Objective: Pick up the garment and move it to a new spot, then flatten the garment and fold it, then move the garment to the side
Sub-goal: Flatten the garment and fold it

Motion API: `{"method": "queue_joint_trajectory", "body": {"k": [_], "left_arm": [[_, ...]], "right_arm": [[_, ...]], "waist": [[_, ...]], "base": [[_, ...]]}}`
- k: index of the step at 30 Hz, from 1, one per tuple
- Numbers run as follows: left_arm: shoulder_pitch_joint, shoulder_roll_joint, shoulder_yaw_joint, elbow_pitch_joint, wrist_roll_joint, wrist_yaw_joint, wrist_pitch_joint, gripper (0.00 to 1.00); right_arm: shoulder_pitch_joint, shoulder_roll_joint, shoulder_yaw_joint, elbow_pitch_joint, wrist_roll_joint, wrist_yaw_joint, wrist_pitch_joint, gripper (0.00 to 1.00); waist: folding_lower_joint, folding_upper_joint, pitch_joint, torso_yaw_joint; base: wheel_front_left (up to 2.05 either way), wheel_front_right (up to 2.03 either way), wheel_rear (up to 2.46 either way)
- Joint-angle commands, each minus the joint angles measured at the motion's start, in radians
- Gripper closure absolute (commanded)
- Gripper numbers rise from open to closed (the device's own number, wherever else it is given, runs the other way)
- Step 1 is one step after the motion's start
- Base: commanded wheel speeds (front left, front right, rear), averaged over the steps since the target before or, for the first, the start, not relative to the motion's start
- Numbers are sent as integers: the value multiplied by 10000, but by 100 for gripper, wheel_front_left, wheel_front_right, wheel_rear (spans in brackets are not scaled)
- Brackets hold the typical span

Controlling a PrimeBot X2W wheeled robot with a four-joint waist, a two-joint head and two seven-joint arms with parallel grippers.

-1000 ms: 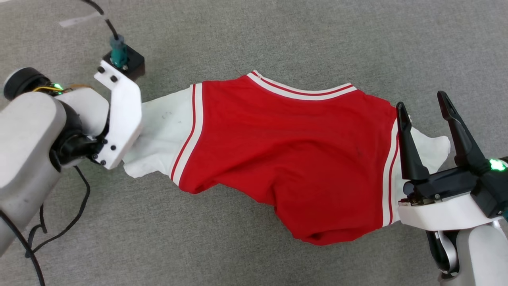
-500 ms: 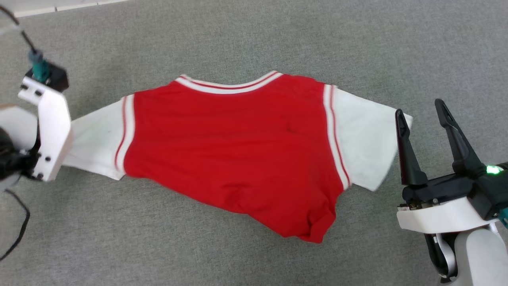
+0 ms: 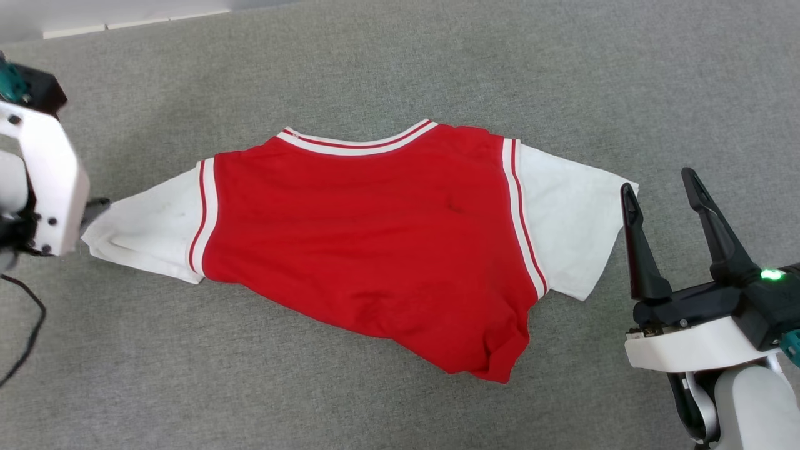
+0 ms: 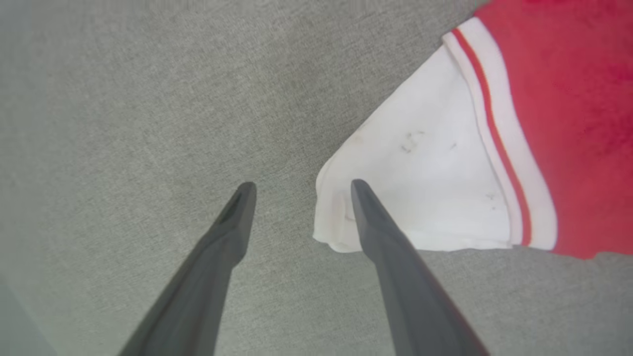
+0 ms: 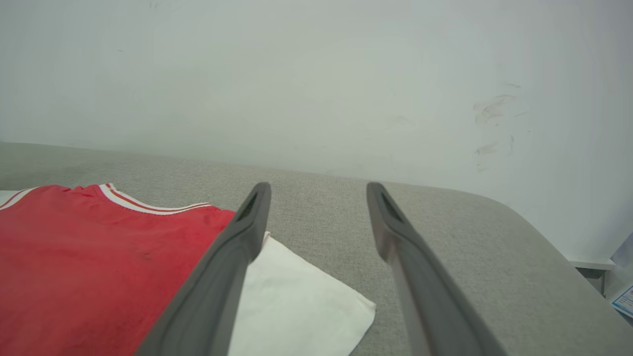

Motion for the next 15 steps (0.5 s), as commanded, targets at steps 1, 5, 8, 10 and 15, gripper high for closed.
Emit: {"method": "queue_joint_trajectory", "body": {"k": [1,5,8,10,15], "left_arm": [[-113,69,27,-27,-48,-33,115,0],[-282,185,-1,-157,-168,-65,569,0],[-188,255,-183,-214,-32,-54,782,0],[-30,222,-282,-157,10,-50,800,0],[268,81,-603,158,153,-101,762,0]], "right_arm": [[39,-64,19,22,52,-7,-22,0],[7,-92,88,-5,96,-7,-22,0],[-65,-76,128,-52,97,-7,-22,0],[-132,-56,146,-59,88,-7,-22,0],[-263,-109,166,-13,95,-7,-22,0]], "waist": [[0,0,-13,-4],[0,0,61,-63],[0,0,224,-146],[0,0,347,-206],[0,0,586,-315]], "base": [[0,0,0],[0,0,0],[0,0,0],[0,0,0],[0,0,0]]}}
